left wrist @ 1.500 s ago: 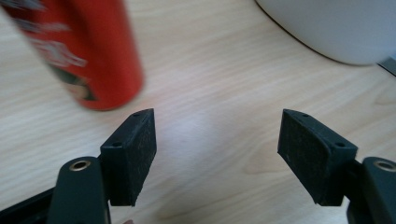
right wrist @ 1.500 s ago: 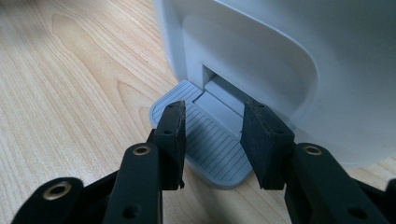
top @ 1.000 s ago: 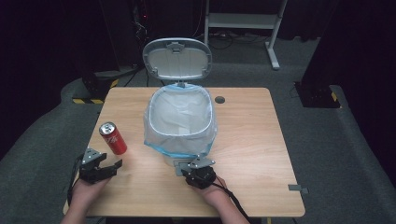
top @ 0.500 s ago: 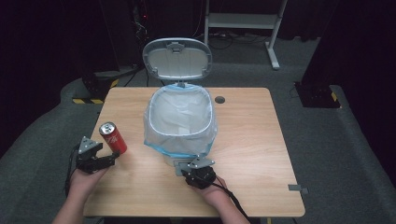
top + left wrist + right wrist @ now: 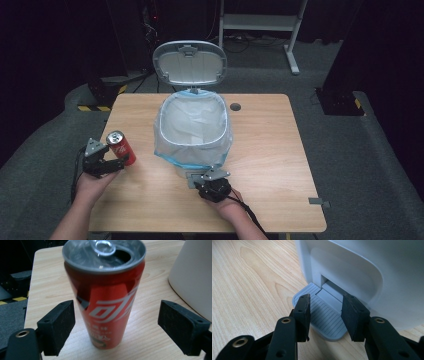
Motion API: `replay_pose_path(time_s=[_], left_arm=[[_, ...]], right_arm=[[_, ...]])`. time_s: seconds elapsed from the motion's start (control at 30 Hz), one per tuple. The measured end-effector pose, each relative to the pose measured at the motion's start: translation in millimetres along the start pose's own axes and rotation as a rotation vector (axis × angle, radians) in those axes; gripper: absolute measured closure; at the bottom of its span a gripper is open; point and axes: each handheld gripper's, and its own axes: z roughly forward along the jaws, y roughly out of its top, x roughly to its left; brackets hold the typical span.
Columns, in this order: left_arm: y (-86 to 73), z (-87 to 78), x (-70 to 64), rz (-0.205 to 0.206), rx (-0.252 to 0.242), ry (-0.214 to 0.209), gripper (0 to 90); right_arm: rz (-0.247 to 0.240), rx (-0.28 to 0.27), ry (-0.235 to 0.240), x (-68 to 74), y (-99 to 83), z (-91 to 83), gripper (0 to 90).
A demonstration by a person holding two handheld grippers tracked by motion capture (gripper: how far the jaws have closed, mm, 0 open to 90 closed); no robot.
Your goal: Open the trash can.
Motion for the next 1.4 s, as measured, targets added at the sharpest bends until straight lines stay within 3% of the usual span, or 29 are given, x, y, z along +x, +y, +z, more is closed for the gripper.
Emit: replay_pose_path(time_s=[0.5,0.77,0.9,1.1,1.4], left_arm=[[1.1,20.9,3.9,-0.007,0.037,0.026,14.8],[0.8,20.3,7.9,-0.045,0.014,0.034,21.0],[0.0,18.1,9.3,-0.07,-0.022,0.025,24.7],[-2.2,16.0,8.5,-0.063,-0.053,0.029,32.0],[-2.9,9.7,5.8,-0.08,-0.101,0.013,33.4]], right_arm=[[-0.005,-0.006,0.0,0.2,-0.1,0.3,59.0],[-0.005,-0.006,-0.001,0.2,-0.2,0.3,59.0],[-0.005,-0.006,-0.001,0.3,-0.2,0.3,59.0],[-0.007,-0.006,-0.001,0.0,-0.2,0.3,59.0],[-0.006,-0.007,-0.001,0.2,-0.2,0.3,59.0]])
